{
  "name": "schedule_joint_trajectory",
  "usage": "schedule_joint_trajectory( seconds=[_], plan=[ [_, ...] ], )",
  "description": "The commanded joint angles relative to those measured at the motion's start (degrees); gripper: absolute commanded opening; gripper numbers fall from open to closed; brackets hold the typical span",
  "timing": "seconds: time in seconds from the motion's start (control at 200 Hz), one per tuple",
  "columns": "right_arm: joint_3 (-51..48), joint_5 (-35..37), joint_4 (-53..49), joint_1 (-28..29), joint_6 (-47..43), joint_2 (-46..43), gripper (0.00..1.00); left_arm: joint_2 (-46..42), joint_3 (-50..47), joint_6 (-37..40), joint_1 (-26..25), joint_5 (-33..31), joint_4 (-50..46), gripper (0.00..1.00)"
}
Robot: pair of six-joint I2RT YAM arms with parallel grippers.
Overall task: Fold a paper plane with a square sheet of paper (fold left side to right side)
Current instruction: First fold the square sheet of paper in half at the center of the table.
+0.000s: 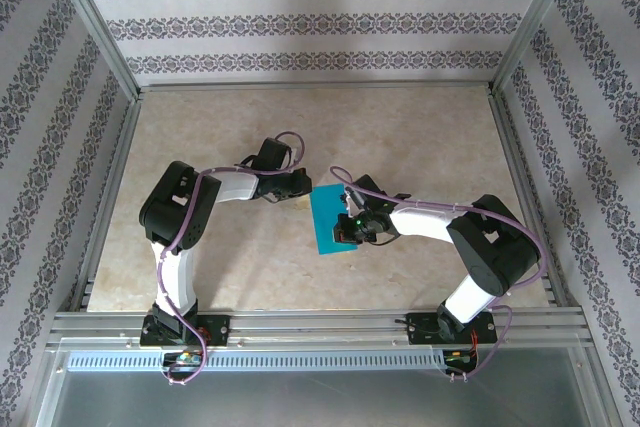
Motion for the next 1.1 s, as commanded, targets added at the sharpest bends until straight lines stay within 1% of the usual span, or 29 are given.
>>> schedule_joint_trajectory(
  seconds=[0.0,0.175,0.31,0.42,0.51,0.635,0.705,0.794,1.094],
  plan=[
    [-3.4,5.7,-5.4,0.2,1.0,2.7,0.00,-0.5,3.2,3.5,2.6,-2.5,-2.8,0.02],
    [-3.4,5.3,-4.4,0.2,1.9,2.7,0.00,-1.1,5.8,6.5,2.8,-2.6,-5.4,0.02],
    [-3.1,5.3,-4.2,0.3,2.5,2.5,0.00,-4.5,3.0,5.6,2.4,-1.1,-3.5,0.02],
    [-3.0,5.5,-4.1,0.3,2.8,2.4,0.00,-7.8,-0.7,4.0,0.2,0.6,-1.3,0.02],
    [-2.8,5.8,-4.2,0.4,3.1,2.6,0.00,-8.8,-2.9,1.5,-2.1,2.7,0.8,0.02],
    [-2.8,6.1,-4.2,0.5,3.2,2.9,0.00,-7.7,-3.9,-1.1,-5.7,3.7,3.5,0.02],
    [-2.8,6.3,-4.2,0.5,3.2,2.9,0.00,-6.1,-3.7,-2.2,-6.7,3.9,4.5,0.02],
    [-2.8,6.4,-4.3,0.6,3.1,3.1,0.00,-4.2,-3.5,-2.9,-6.9,3.1,5.1,0.02],
    [-3.1,7.0,-4.8,0.6,3.0,3.2,0.00,-1.1,-1.9,-0.4,-6.7,-1.0,1.7,0.02]
  ],
)
